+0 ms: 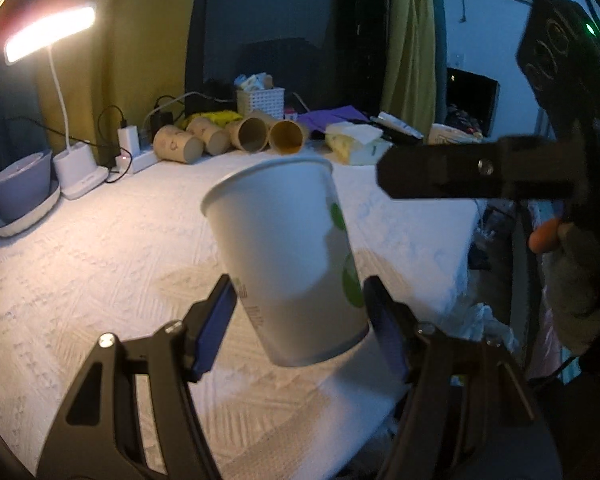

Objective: Flip cup upright

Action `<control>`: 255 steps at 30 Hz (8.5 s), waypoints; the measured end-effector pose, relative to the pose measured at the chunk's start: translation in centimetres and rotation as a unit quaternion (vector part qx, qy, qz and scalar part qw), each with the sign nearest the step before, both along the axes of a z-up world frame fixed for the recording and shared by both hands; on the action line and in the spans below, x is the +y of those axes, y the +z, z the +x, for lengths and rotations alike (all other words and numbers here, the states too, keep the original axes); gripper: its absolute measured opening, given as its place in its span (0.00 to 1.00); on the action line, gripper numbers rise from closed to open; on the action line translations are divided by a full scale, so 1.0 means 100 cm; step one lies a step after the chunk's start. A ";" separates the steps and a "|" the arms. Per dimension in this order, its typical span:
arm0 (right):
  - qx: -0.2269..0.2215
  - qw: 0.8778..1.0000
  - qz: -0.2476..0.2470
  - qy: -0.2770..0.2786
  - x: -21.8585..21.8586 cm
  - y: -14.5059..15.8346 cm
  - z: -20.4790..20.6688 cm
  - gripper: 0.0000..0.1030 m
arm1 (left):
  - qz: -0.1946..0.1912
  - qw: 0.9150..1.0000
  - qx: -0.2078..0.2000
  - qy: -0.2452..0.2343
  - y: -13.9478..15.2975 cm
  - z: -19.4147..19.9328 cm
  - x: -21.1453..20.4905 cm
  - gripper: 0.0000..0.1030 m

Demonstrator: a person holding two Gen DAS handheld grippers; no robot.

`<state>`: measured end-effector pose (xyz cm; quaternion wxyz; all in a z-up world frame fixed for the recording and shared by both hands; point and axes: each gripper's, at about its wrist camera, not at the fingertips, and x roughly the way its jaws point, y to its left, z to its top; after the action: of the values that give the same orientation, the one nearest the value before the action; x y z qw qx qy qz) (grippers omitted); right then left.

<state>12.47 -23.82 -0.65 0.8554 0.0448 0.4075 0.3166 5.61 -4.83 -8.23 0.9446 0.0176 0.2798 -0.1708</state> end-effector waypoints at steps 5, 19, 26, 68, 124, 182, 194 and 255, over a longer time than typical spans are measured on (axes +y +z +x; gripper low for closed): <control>0.040 0.999 0.015 0.032 0.014 -0.007 0.000 0.82 | 0.004 1.000 -0.013 -0.018 -0.004 -0.013 -0.003 0.65; 0.096 0.992 0.019 0.081 0.048 -0.028 0.008 0.82 | -0.019 0.998 -0.035 -0.043 -0.005 -0.023 -0.002 0.65; 0.126 0.987 0.037 0.096 0.053 -0.037 0.014 0.80 | -0.023 0.998 -0.034 -0.050 -0.007 -0.024 -0.003 0.65; 0.008 1.000 -0.007 0.023 0.063 -0.046 0.059 0.65 | -0.115 0.990 0.029 0.078 0.005 0.005 0.096 0.75; -0.075 0.988 -0.136 0.023 0.087 -0.070 0.033 0.74 | -0.104 0.988 0.045 0.103 -0.002 0.019 0.103 0.75; -0.200 0.976 -0.072 -0.037 0.000 0.061 -0.046 0.76 | -0.084 0.985 -0.111 0.098 0.104 -0.035 0.053 0.81; -0.208 0.975 -0.071 -0.029 0.004 0.065 -0.045 0.76 | -0.066 0.974 -0.155 0.148 0.110 -0.044 0.066 0.81; -0.182 0.980 -0.075 -0.019 0.013 0.045 -0.034 0.76 | -0.083 0.983 -0.131 0.096 0.099 -0.047 0.060 0.81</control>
<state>9.05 -22.48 3.86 0.9219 -0.0706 0.2667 0.2718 0.91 1.13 1.63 0.9833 -0.0657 0.1386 -0.0983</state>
